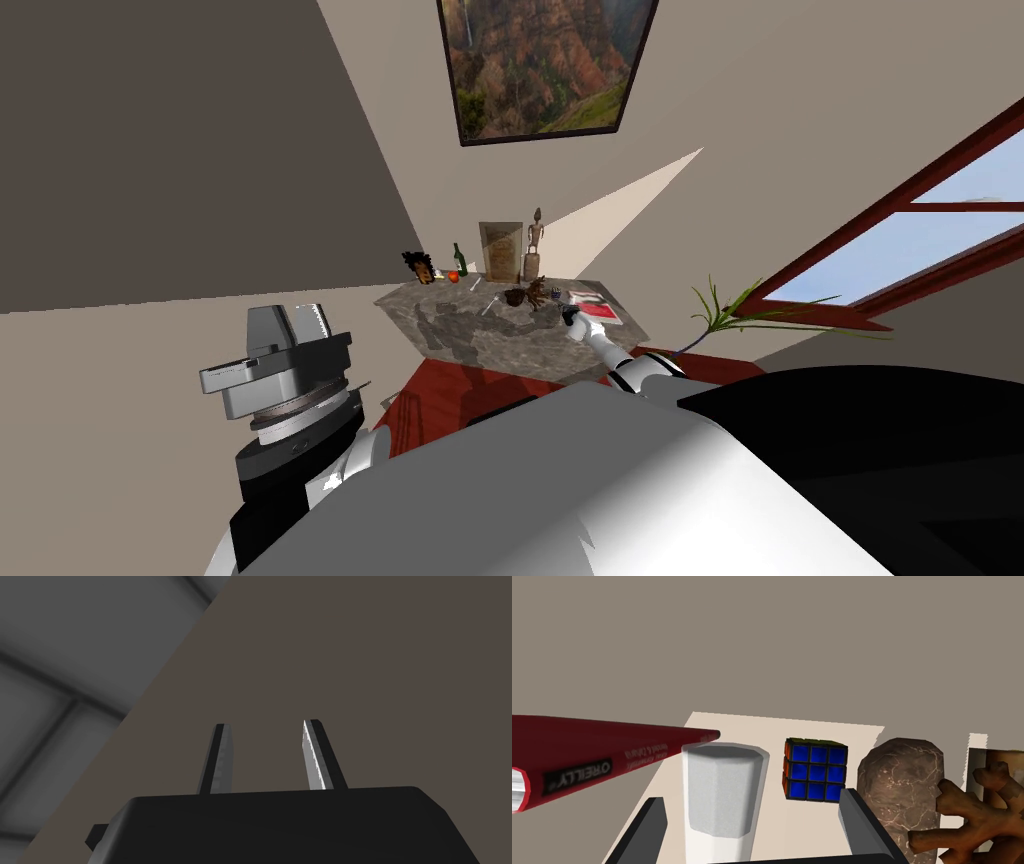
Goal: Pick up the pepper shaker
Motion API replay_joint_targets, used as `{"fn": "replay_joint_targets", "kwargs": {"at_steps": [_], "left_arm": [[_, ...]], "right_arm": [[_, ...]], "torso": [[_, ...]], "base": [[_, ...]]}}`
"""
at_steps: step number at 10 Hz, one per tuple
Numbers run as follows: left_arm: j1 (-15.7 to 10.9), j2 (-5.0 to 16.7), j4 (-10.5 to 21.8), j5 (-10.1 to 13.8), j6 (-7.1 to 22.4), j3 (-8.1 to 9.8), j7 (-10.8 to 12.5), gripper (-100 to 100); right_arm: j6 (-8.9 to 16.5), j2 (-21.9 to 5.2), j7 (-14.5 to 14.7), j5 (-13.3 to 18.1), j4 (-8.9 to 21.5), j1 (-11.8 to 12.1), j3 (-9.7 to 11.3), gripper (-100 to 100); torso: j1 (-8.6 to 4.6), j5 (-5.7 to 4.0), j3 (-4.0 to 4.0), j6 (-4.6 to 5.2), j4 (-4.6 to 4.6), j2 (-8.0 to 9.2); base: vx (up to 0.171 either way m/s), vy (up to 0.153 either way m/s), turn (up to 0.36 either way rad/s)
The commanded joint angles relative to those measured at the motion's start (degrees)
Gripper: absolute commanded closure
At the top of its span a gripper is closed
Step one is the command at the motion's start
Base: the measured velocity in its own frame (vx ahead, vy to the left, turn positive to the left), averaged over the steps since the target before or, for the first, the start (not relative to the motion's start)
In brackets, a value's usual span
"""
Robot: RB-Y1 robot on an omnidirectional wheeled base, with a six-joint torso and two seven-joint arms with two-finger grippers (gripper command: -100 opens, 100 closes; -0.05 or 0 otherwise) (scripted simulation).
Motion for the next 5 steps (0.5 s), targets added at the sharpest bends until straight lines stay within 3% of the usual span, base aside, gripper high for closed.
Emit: {"fn": "replay_joint_targets", "kwargs": {"at_steps": [1, 2, 3, 5], "left_arm": [[0.0, 0.0, 0.0, 0.0, 0.0, 0.00, 0.0, 0], [0.0, 0.0, 0.0, 0.0, 0.0, 0.00, 0.0, 0], [0.0, 0.0, 0.0, 0.0, 0.0, -0.01, 0.0, 0], [0.0, 0.0, 0.0, 0.0, 0.0, 0.00, 0.0, 0]], "right_arm": [[0.2, 0.0, -2.1, 0.2, 0.0, 0.1, 0.1, -100], [2.4, -2.9, -4.1, 0.2, 2.8, -0.3, 2.8, -100], [2.4, -2.9, -5.8, 0.2, 3.1, -0.3, 2.8, -100], [2.4, -2.9, -8.0, 0.2, 3.1, -0.3, 2.8, -100]], "torso": [[0.00, 0.00, 0.00, 0.00, 0.00, 0.00], [0.08, 0.02, -0.06, 0.00, -0.02, -0.11], [0.04, 0.01, 0.00, -0.09, 0.00, 0.01], [0.04, 0.01, 0.01, 0.01, 0.01, 0.02]], "base": [[-0.016, -0.013, -0.051], [-0.075, -0.025, 0.367], [-0.097, -0.037, 0.382], [-0.041, -0.017, 0.007]]}}
